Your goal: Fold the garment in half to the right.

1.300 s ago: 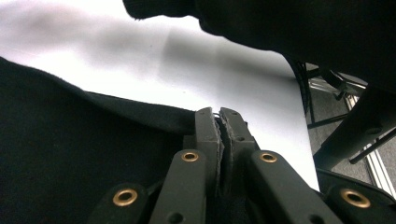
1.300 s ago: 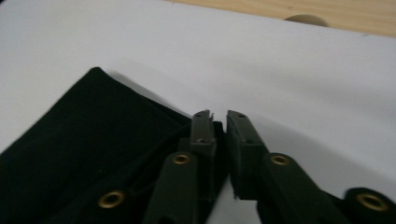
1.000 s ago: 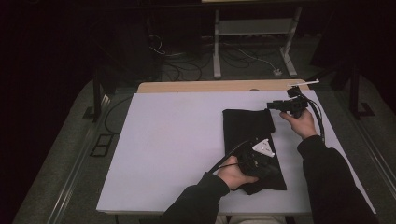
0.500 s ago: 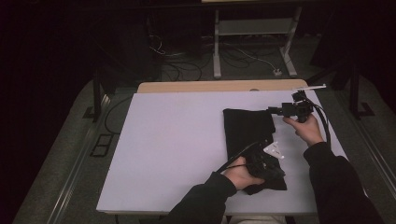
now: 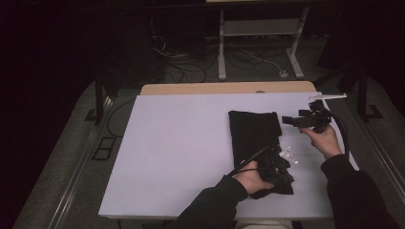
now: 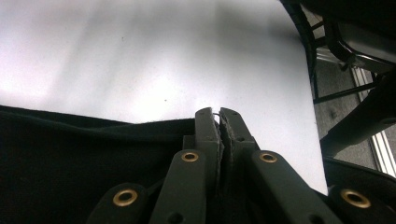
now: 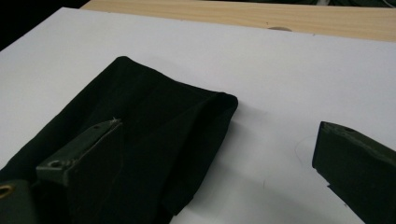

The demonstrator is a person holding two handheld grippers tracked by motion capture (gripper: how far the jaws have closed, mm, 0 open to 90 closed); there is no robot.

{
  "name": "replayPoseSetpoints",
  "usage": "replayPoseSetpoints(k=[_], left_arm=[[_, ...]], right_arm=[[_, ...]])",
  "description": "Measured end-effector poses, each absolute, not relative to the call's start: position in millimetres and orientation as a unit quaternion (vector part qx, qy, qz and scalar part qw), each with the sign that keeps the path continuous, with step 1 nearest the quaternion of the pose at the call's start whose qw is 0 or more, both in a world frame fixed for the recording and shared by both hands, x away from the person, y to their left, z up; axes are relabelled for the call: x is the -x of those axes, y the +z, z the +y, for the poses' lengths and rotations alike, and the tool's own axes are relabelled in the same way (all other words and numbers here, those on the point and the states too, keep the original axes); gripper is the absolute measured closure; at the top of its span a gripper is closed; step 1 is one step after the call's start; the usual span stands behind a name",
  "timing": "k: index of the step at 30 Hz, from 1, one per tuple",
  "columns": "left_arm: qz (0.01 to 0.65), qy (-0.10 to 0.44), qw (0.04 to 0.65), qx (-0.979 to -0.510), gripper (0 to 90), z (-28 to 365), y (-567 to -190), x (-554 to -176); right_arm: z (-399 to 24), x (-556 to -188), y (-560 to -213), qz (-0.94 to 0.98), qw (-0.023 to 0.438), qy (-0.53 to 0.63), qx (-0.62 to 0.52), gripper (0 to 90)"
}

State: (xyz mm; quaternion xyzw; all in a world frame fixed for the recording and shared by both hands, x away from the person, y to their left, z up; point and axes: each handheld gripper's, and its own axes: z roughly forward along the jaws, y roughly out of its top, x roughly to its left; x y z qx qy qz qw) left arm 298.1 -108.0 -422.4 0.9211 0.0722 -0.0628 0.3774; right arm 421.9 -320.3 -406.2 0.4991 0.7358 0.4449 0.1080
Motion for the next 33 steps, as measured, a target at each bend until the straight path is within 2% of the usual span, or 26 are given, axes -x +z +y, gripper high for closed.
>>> replayPoseSetpoints(k=[7,11,17,22,33], left_arm=[[0.069,-0.068,0.371,-0.924,84.2,-108.1,-423.9,-299.9],[0.071,-0.072,0.388,-0.916,81.4,-108.1,-421.7,-299.1],[0.062,-0.077,0.392,-0.915,71.5,-107.6,-418.5,-299.0],[0.074,-0.074,0.410,-0.906,56.8,-104.7,-412.7,-297.3],[0.090,-0.089,0.441,-0.889,34.4,-89.1,-398.4,-303.4]], right_arm=[[-327.2,-408.7,-401.5,0.730,0.121,0.451,-0.499,0.0],[-330.8,-401.9,-398.9,0.726,0.125,0.457,-0.499,0.0],[-335.3,-392.2,-395.0,0.724,0.133,0.465,-0.492,0.0],[-337.7,-384.6,-395.7,0.725,0.137,0.462,-0.493,0.0],[-346.7,-364.3,-392.4,0.719,0.143,0.469,-0.492,0.0]])
